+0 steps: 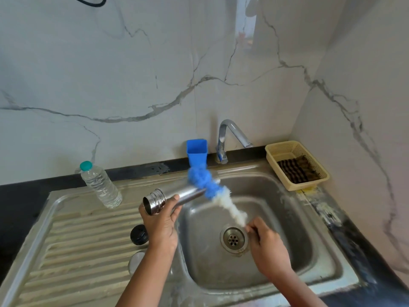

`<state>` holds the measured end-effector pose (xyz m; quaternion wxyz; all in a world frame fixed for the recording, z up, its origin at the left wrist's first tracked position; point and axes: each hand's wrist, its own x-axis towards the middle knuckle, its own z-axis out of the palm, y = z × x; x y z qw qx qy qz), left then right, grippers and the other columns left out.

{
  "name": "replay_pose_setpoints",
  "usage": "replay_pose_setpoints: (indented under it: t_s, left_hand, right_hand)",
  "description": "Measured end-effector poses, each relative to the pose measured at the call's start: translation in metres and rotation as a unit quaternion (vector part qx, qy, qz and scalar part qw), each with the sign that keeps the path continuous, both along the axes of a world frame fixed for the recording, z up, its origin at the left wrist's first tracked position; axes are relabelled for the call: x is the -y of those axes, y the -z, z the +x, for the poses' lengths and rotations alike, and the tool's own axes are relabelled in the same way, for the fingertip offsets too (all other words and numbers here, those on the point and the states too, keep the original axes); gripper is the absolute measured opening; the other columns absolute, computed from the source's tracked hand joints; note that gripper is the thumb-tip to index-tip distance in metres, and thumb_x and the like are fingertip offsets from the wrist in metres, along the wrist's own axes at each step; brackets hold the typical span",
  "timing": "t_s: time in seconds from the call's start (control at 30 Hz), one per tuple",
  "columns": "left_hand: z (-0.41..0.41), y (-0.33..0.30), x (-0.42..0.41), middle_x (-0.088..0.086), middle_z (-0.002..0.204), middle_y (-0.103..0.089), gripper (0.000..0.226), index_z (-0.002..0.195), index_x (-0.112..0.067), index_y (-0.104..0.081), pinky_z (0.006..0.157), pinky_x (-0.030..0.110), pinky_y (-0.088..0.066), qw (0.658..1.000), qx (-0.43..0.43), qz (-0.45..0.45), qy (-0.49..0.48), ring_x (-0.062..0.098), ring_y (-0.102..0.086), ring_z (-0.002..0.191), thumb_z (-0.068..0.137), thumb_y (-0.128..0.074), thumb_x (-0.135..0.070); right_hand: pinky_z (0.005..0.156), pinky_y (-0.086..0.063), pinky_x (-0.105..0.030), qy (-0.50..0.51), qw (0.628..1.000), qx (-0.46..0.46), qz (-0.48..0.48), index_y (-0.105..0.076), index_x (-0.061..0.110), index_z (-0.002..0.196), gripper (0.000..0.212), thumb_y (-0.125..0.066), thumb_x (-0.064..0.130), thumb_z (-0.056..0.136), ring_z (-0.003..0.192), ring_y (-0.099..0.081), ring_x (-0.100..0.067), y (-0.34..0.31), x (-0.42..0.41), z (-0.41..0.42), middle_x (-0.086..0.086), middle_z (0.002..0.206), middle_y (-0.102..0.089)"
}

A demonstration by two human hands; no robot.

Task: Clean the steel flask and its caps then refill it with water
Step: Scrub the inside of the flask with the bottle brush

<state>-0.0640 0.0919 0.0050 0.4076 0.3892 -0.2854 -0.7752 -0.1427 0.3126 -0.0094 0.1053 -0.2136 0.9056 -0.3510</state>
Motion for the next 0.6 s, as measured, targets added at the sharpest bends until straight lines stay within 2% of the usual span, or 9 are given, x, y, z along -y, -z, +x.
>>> replay_pose_setpoints:
  t_s: [0.07,0.13,0.23,0.3,0.37,0.4,0.47,0.53,0.6]
  left_hand:
    - [-0.002,-0.001,-0.002,0.013,0.126,-0.055,0.063,0.116,-0.026,-0.047,0.093,0.05,-0.055,1.0,-0.018,0.001,0.0,0.035,-0.059,0.122,0.075,-0.073,0.014]
    - [-0.005,-0.002,-0.004,0.012,0.124,-0.056,0.06,0.113,-0.026,-0.047,0.092,0.05,-0.055,1.0,-0.028,0.002,0.003,0.036,-0.058,0.123,0.076,-0.072,0.014]
    - [-0.007,-0.001,-0.007,0.019,0.126,-0.059,0.057,0.108,-0.025,-0.048,0.09,0.054,-0.056,0.999,-0.045,-0.007,0.015,0.041,-0.06,0.119,0.075,-0.071,0.016]
    - [-0.006,-0.002,-0.009,0.013,0.118,-0.058,0.055,0.103,-0.026,-0.049,0.094,0.055,-0.053,0.999,-0.047,-0.011,0.016,0.038,-0.061,0.116,0.075,-0.07,0.016]
    - [-0.005,-0.004,-0.011,0.006,0.108,-0.057,0.055,0.102,-0.028,-0.05,0.091,0.049,-0.055,0.999,-0.047,-0.015,0.015,0.031,-0.061,0.111,0.076,-0.07,0.015]
    - [-0.004,-0.004,-0.013,0.004,0.107,-0.058,0.054,0.104,-0.027,-0.05,0.088,0.047,-0.056,0.999,-0.049,-0.018,0.014,0.029,-0.061,0.11,0.075,-0.071,0.014]
    - [-0.002,-0.005,-0.013,0.007,0.113,-0.061,0.056,0.112,-0.022,-0.048,0.08,0.043,-0.06,0.999,-0.054,-0.002,0.007,0.029,-0.064,0.111,0.073,-0.076,0.006]
    - [-0.001,-0.006,-0.014,0.01,0.121,-0.064,0.064,0.123,-0.018,-0.047,0.07,0.039,-0.062,0.997,-0.071,0.035,-0.011,0.027,-0.067,0.109,0.07,-0.08,-0.008]
    - [-0.001,-0.012,-0.016,0.008,0.123,-0.065,0.068,0.129,-0.017,-0.048,0.065,0.035,-0.062,0.992,-0.093,0.072,-0.033,0.026,-0.069,0.107,0.07,-0.082,-0.018]
  right_hand:
    - [0.059,-0.048,-0.04,0.043,0.999,-0.01,-0.005,-0.043,0.025,0.085,0.016,-0.049,0.029,0.099,0.071,-0.061,-0.031,0.001,-0.003,-0.005,0.003,0.071,-0.062]
    - [0.056,-0.044,-0.038,0.005,0.999,-0.044,-0.01,-0.042,0.025,0.087,0.014,-0.049,0.031,0.098,0.071,-0.06,-0.032,-0.001,-0.005,0.004,0.003,0.071,-0.062]
    - [0.054,-0.041,-0.038,-0.065,0.995,-0.071,-0.024,-0.038,0.028,0.086,0.017,-0.052,0.031,0.096,0.067,-0.056,-0.029,-0.001,-0.009,0.016,0.006,0.067,-0.056]
    - [0.054,-0.043,-0.039,-0.011,0.998,-0.057,-0.022,-0.039,0.028,0.085,0.018,-0.052,0.028,0.097,0.064,-0.056,-0.029,0.004,-0.011,0.005,0.007,0.064,-0.054]
    - [0.052,-0.041,-0.037,0.047,0.997,-0.054,-0.025,-0.04,0.027,0.084,0.018,-0.051,0.025,0.098,0.064,-0.057,-0.029,0.008,-0.016,-0.004,0.008,0.065,-0.055]
    - [0.051,-0.039,-0.035,0.05,0.996,-0.066,-0.028,-0.04,0.028,0.084,0.018,-0.051,0.025,0.097,0.063,-0.057,-0.028,0.009,-0.019,-0.003,0.01,0.066,-0.054]
    - [0.049,-0.036,-0.032,-0.009,0.993,-0.117,-0.032,-0.038,0.03,0.085,0.017,-0.051,0.028,0.096,0.062,-0.056,-0.025,0.009,-0.022,0.008,0.013,0.068,-0.05]
    - [0.048,-0.039,-0.033,-0.06,0.988,-0.135,-0.038,-0.038,0.031,0.086,0.013,-0.047,0.035,0.094,0.06,-0.053,-0.021,0.011,-0.027,0.02,0.013,0.071,-0.05]
    - [0.047,-0.04,-0.034,-0.029,0.99,-0.128,-0.047,-0.037,0.031,0.085,0.014,-0.045,0.037,0.094,0.058,-0.052,-0.022,0.017,-0.03,0.014,0.013,0.07,-0.05]
